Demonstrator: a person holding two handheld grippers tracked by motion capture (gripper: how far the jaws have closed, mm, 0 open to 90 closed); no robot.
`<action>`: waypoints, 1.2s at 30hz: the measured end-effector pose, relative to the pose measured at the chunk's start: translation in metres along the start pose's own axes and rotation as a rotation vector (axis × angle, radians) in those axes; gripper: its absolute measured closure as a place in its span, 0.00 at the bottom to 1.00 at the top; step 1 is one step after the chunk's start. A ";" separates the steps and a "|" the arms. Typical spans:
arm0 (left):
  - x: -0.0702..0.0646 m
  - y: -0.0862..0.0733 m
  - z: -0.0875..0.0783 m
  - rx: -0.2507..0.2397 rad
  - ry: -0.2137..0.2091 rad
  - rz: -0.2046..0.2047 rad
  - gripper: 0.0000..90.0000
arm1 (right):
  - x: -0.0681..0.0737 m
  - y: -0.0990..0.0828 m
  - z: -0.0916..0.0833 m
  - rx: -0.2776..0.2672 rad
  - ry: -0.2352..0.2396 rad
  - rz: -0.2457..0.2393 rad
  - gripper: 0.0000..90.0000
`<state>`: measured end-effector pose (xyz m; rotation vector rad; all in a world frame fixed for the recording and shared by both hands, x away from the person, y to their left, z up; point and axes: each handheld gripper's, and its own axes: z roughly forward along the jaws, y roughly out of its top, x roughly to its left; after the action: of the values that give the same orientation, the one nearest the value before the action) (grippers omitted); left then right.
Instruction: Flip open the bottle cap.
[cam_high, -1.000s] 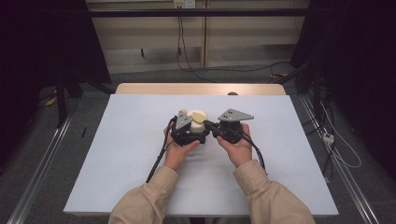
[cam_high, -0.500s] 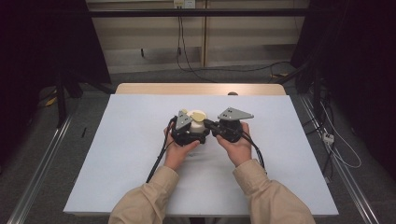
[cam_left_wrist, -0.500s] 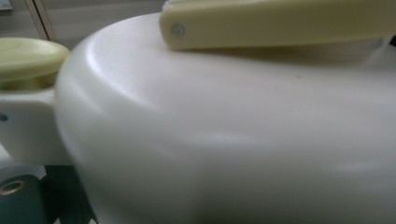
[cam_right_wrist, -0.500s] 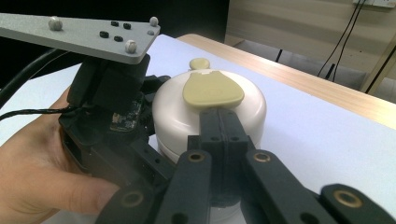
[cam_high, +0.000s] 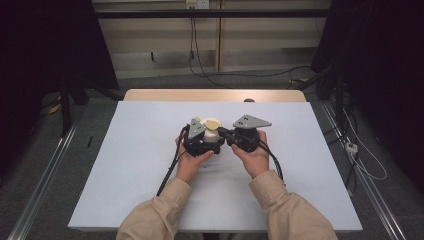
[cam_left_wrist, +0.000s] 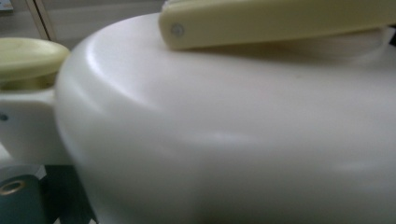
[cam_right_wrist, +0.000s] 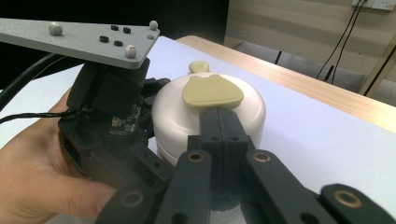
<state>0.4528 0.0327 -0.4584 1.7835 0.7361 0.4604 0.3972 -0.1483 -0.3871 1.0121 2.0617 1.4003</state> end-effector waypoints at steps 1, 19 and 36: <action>0.000 0.000 0.000 0.000 0.000 0.000 0.06 | 0.000 0.000 0.000 -0.001 -0.001 -0.001 1.00; 0.000 0.000 0.000 0.000 0.003 -0.002 0.06 | 0.000 0.006 0.002 -0.010 -0.010 -0.008 1.00; 0.000 0.000 0.000 0.001 0.006 -0.001 0.06 | 0.002 0.010 0.007 -0.013 -0.005 -0.009 1.00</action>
<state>0.4525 0.0324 -0.4582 1.7831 0.7417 0.4647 0.4040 -0.1407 -0.3805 0.9987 2.0483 1.4036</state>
